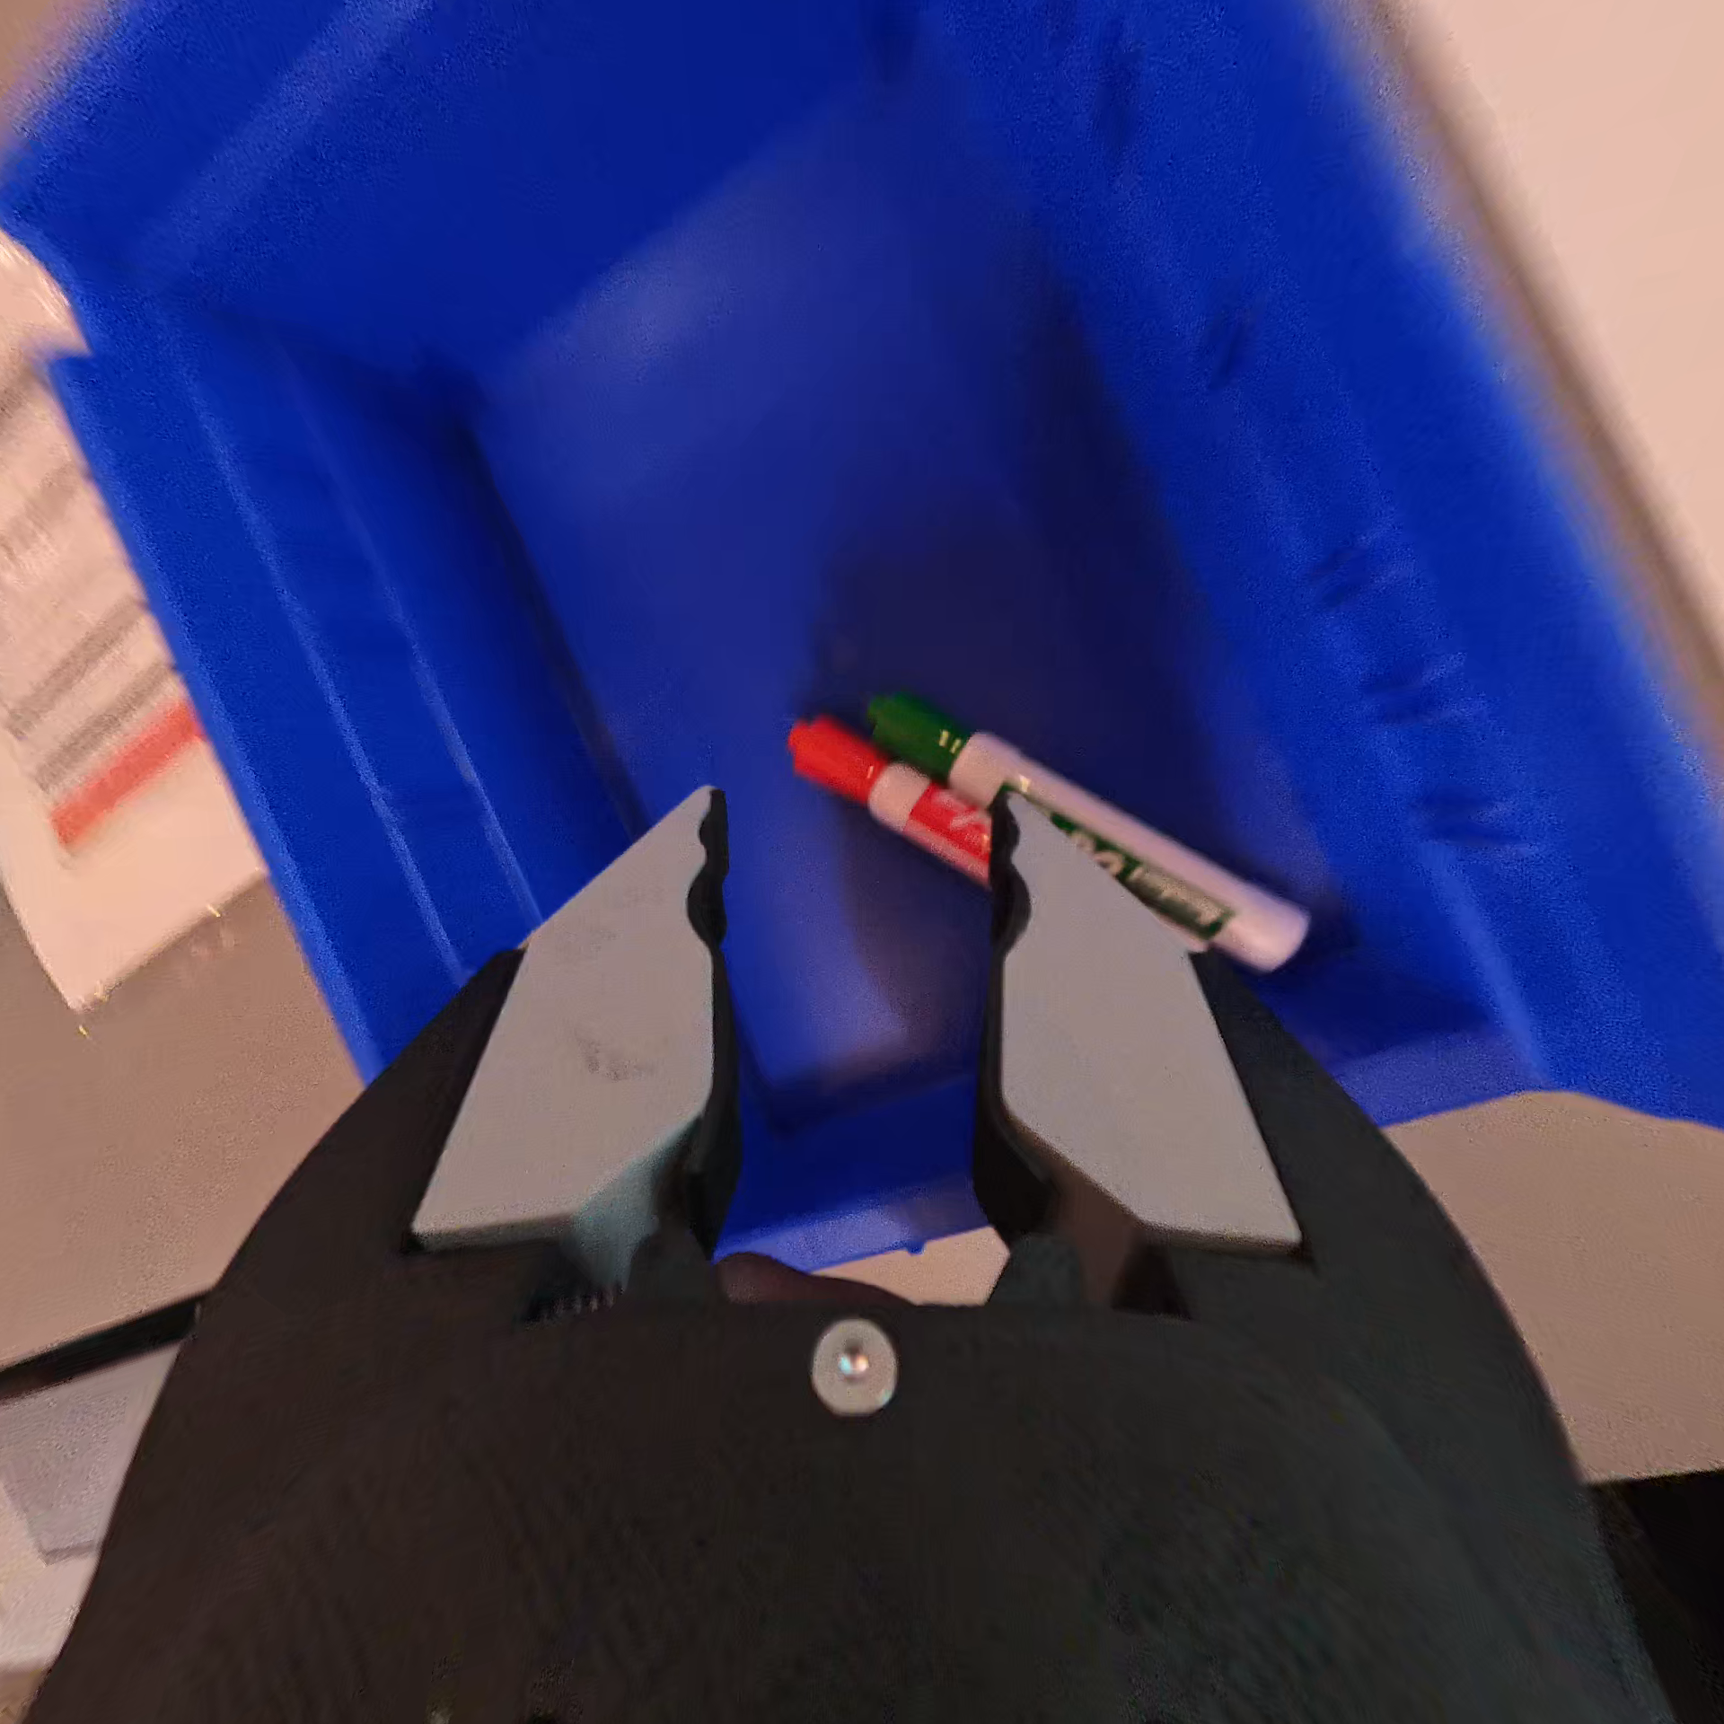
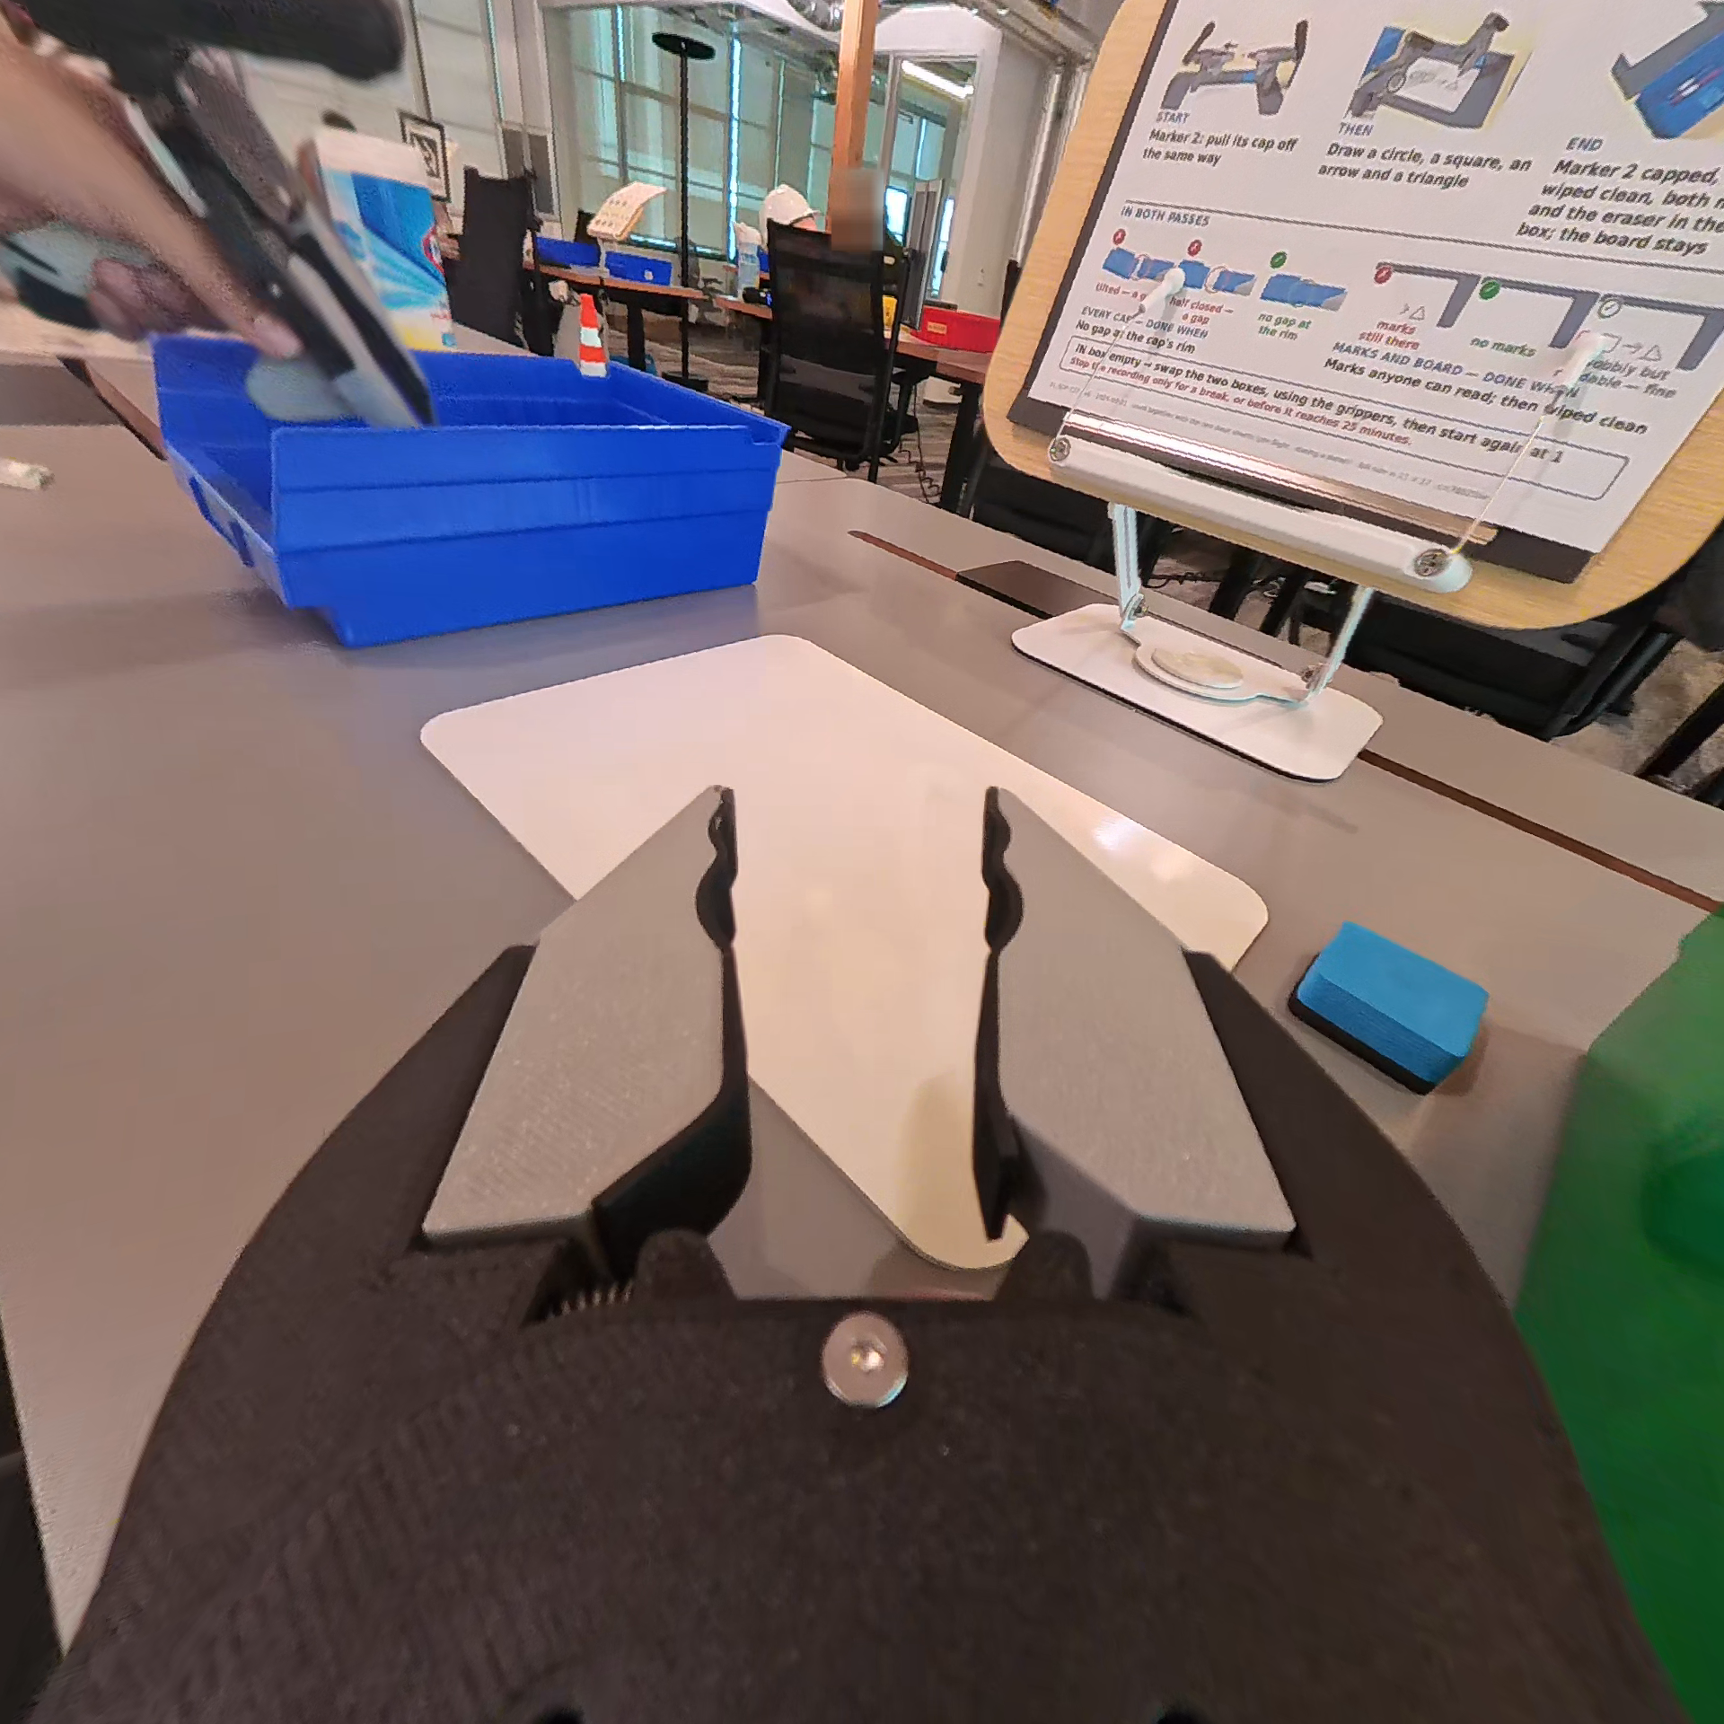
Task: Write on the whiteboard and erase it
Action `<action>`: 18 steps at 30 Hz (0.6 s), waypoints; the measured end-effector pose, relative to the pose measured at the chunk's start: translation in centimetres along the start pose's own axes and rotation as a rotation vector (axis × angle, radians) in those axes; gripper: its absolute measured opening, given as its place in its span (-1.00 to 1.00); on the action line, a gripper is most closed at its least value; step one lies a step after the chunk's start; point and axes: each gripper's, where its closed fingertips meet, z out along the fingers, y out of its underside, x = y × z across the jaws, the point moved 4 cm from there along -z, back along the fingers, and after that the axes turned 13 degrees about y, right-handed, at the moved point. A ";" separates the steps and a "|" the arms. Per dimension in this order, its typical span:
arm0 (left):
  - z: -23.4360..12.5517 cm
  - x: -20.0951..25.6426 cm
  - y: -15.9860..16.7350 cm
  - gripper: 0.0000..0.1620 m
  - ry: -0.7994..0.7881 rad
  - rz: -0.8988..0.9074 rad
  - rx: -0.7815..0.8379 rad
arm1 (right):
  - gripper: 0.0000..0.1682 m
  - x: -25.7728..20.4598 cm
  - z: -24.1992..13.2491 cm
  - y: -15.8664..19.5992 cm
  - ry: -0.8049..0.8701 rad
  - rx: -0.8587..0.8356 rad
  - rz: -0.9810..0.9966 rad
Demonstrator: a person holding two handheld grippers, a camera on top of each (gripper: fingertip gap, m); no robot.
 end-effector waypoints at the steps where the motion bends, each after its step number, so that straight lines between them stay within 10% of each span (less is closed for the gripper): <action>1: 0.9 -0.4 1.1 -0.32 -0.001 -0.016 -0.043 | -0.40 0.0 0.0 0.0 0.009 -0.001 -0.014; 6: 3.0 0.0 2.7 -0.55 0.070 -0.040 -0.085 | -0.41 0.0 -0.3 0.0 0.023 0.006 -0.033; 18: 4.8 -0.6 1.3 -0.37 0.168 -0.224 -0.026 | -0.43 0.1 -0.8 -0.2 0.012 0.022 -0.027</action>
